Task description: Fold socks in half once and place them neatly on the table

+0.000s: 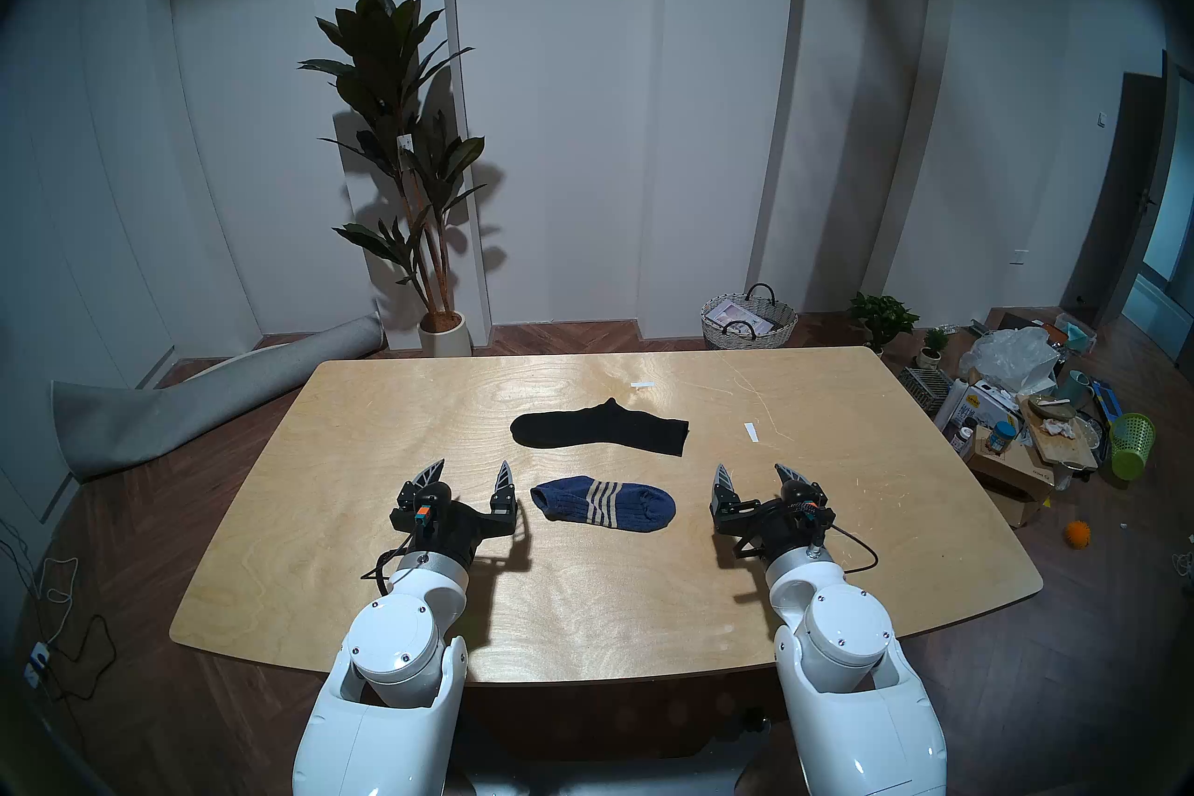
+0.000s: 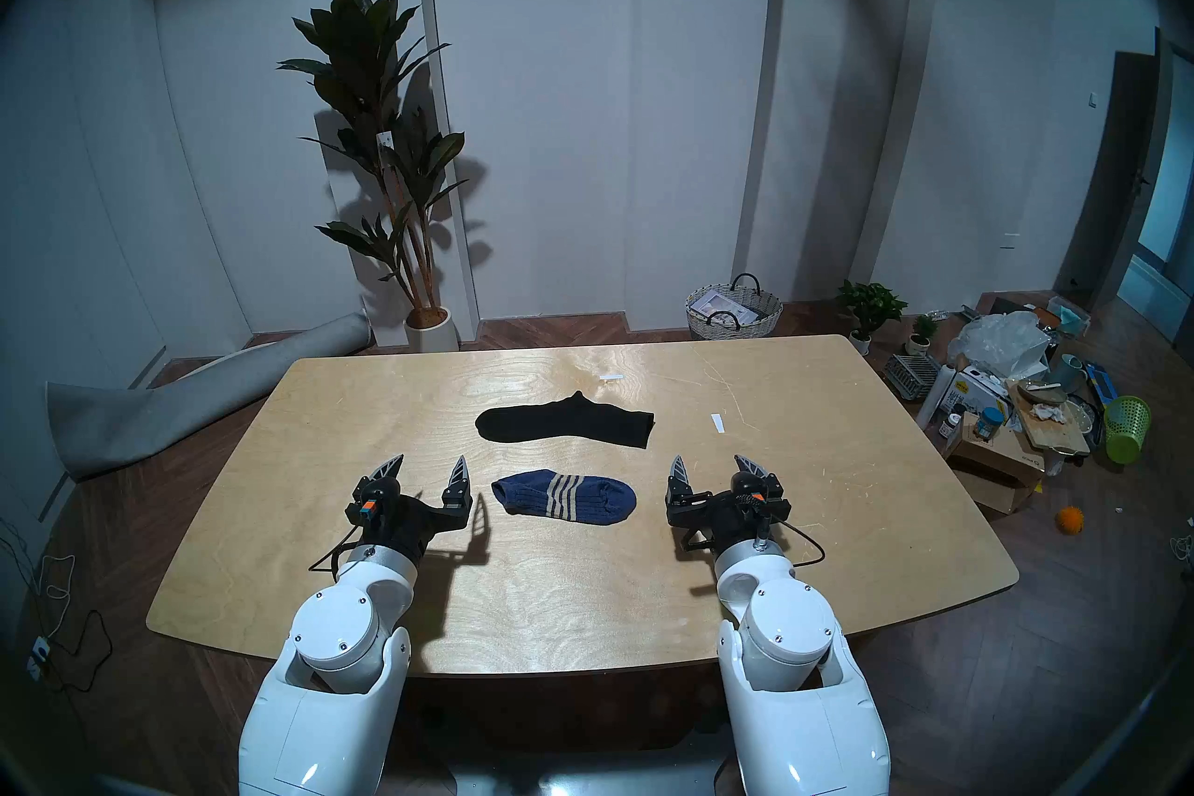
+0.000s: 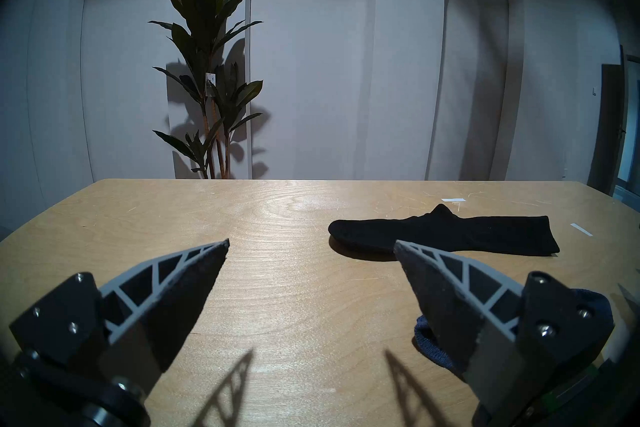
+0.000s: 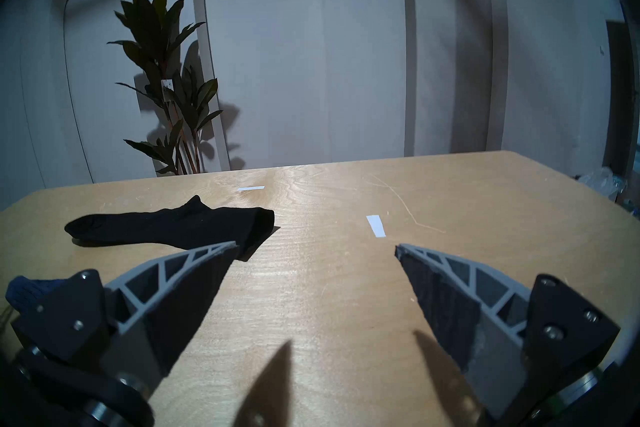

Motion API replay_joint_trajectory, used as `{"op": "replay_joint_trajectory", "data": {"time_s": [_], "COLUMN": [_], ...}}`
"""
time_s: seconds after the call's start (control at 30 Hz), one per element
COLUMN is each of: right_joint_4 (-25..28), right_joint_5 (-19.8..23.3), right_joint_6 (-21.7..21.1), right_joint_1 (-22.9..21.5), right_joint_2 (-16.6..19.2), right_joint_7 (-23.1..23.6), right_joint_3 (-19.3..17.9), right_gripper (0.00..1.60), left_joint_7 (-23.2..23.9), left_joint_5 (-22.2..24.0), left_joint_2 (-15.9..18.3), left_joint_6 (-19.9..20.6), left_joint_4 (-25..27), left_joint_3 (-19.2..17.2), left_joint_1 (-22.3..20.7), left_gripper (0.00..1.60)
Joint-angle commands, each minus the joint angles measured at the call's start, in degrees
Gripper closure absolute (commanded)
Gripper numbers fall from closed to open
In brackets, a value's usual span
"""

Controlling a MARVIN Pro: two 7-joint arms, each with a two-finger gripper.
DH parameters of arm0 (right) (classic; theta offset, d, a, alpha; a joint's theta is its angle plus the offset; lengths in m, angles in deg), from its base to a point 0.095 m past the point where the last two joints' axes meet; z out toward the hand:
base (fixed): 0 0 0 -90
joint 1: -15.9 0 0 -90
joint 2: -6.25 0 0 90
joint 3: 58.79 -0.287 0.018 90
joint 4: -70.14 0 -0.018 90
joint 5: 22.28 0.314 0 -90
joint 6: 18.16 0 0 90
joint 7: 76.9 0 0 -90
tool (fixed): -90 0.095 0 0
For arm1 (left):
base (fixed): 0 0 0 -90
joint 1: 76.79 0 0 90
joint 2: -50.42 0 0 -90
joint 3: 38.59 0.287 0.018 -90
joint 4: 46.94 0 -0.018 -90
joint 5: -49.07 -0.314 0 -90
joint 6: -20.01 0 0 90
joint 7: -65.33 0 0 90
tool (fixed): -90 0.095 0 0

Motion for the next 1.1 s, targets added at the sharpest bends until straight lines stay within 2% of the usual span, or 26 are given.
{"op": "replay_joint_trajectory", "data": {"time_s": [0.0,0.07,0.13,0.17,0.23,0.27,0.3,0.37,0.4,0.47,0.5,0.53,0.57,0.63,0.9,0.93,0.97,1.0,1.07], "right_joint_4": [4.67,5.85,7.31,7.31,7.49,7.49,7.31,6.96,6.96,7.61,9.34,9.34,11.69,12.03,12.63,11.93,11.46,10.06,9.07], "right_joint_5": [12.76,16.23,23.03,23.03,28.28,28.28,32.03,35.01,35.01,39.65,37.21,37.21,30.86,31.75,30.91,37.67,39.9,42.6,43.51], "right_joint_6": [-4.81,-7.03,-12.02,-12.02,-15.44,-15.44,-17.86,-19.77,-19.77,-23.62,-24.18,-24.18,-22.53,-23.66,-24.37,-29.04,-30.45,-30.64,-31.46], "right_joint_1": [-0.75,-0.65,-0.29,-0.29,-0.01,-0.01,0.26,0.5,0.5,0.69,1.16,1.16,1.62,1.73,2.0,1.03,0.96,0.91,1.27], "right_joint_2": [-2.29,-2.59,-3.1,-3.1,-3.52,-3.52,-3.78,-3.98,-3.98,-2.86,0.99,0.99,2.57,3.17,4.12,-0.87,-1.56,-2.3,-2.11], "right_joint_7": [4.64,5.75,7.65,7.65,8.4,8.4,9.03,9.28,9.28,10.28,11.92,11.92,11.44,11.54,12.23,10.55,8.9,9.86,11.0], "right_joint_3": [-3.48,-4.54,-6.45,-6.45,-7.94,-7.94,-9.0,-9.7,-9.7,-10.11,-8.9,-8.9,-8.05,-8.29,-8.28,-10.11,-9.62,-9.22,-8.26], "right_gripper": [0.0,0.0,0.0,0.0,0.0,0.0,0.0,0.0,0.0,0.0,0.0,0.0,0.0,0.0,0.0,0.0,0.0,0.0,0.0], "left_joint_7": [0.76,0.95,1.44,1.44,1.83,1.83,2.09,2.23,2.23,2.7,2.9,2.9,2.82,2.78,2.98,2.97,2.96,2.61,2.68], "left_joint_5": [0.88,1.16,2.03,2.03,2.74,2.74,3.82,3.99,3.99,4.7,5.03,5.03,4.97,4.95,4.81,4.83,4.88,4.76,5.05], "left_joint_2": [0.24,0.23,0.04,0.04,0.0,0.0,-0.39,-0.29,-0.29,-0.26,-0.26,-0.26,-0.28,-0.24,0.15,0.11,0.07,-0.15,-0.29], "left_joint_6": [-0.54,-0.49,-0.35,-0.35,-0.02,-0.02,0.25,0.34,0.34,0.67,1.04,1.04,0.99,1.12,1.86,1.79,1.73,1.81,1.81], "left_joint_4": [2.84,3.2,3.91,3.91,4.46,4.46,4.86,5.04,5.04,5.81,6.38,6.38,6.53,7.32,7.98,7.83,7.64,7.48,7.32], "left_joint_3": [-0.42,-0.52,-0.61,-0.61,-0.73,-0.73,-0.9,-0.92,-0.92,-0.98,-1.03,-1.03,-1.01,-1.09,-1.25,-1.3,-1.33,-1.35,-1.45], "left_joint_1": [-0.46,-0.44,-0.29,-0.29,0.09,0.09,0.49,0.83,0.83,1.63,2.04,2.04,2.17,2.65,3.19,3.21,3.18,3.16,3.24], "left_gripper": [0.0,0.0,0.0,0.0,0.0,0.0,0.0,0.0,0.0,0.0,0.0,0.0,0.0,0.0,0.0,0.0,0.0,0.0,0.0]}}
